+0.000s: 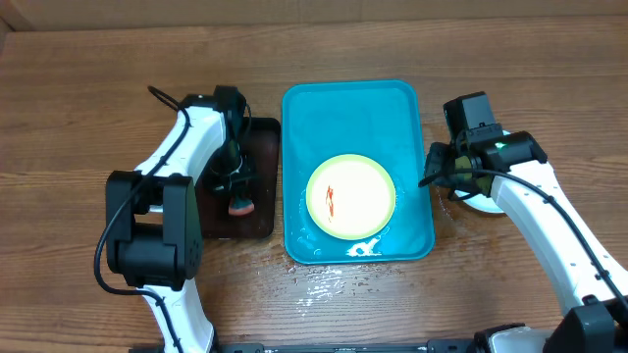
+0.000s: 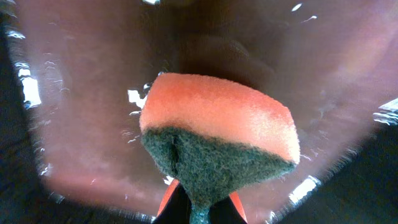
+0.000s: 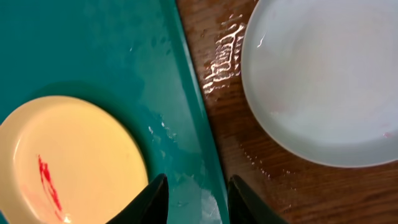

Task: Clean dirty plates on tray and stack at the side
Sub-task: 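Grasp the sponge with the left gripper and carry it onto the yellow plate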

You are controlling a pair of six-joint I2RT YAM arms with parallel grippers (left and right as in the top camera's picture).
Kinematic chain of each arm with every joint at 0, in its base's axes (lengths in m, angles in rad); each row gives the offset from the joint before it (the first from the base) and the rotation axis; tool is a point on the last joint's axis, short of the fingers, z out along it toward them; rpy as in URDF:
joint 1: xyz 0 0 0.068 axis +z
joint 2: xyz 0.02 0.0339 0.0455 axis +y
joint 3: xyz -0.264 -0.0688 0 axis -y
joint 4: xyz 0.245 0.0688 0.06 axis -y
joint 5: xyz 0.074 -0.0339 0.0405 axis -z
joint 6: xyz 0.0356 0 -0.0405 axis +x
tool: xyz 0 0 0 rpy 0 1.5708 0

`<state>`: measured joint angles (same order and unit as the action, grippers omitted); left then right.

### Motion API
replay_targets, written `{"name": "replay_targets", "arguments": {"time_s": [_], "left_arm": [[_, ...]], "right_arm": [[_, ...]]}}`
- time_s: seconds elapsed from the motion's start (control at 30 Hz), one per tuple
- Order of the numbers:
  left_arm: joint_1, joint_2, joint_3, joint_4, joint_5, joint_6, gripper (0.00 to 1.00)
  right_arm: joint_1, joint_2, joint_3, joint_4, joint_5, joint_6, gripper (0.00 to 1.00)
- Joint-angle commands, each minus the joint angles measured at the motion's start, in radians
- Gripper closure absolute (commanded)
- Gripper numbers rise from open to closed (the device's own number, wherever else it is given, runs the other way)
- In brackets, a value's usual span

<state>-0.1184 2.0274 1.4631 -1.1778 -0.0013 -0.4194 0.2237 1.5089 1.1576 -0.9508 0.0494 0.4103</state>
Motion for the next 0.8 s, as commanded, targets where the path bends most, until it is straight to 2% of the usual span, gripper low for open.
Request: {"name": "replay_targets", "arguments": {"time_s": [0.0,0.13,0.27,0.47,0.63,0.73,0.77], "left_arm": [[-0.006,-0.082,0.139,-0.048,-0.003,0.018,0.96],[-0.006,-0.141,0.219,-0.102,-0.01,0.041,0.96],[-0.007,-0.183,0.294,-0.167,-0.009,0.074,0.96],[-0.029,-0.217,0.314,-0.191,0.002,0.08,0.96],[-0.112,-0.217,0.314,-0.178,0.021,0.08,0.96],[-0.169,-0.216,0.314,-0.147,0.036,0.074,0.96],[-0.186,-0.216,0.313,-0.132,0.048,0.072,0.96]], "right_arm": [[0.0,0.035,-0.042,0.047,-0.123,-0.103,0.65],[0.017,0.066,-0.113,0.116,-0.183,-0.134,0.63],[0.046,0.075,-0.214,0.276,-0.254,-0.204,0.63],[0.106,0.091,-0.291,0.407,-0.183,-0.206,0.64],[0.123,0.169,-0.29,0.449,-0.154,-0.206,0.74],[0.123,0.211,-0.288,0.453,-0.135,-0.206,0.89],[0.123,0.22,-0.288,0.458,-0.136,-0.206,0.9]]}}
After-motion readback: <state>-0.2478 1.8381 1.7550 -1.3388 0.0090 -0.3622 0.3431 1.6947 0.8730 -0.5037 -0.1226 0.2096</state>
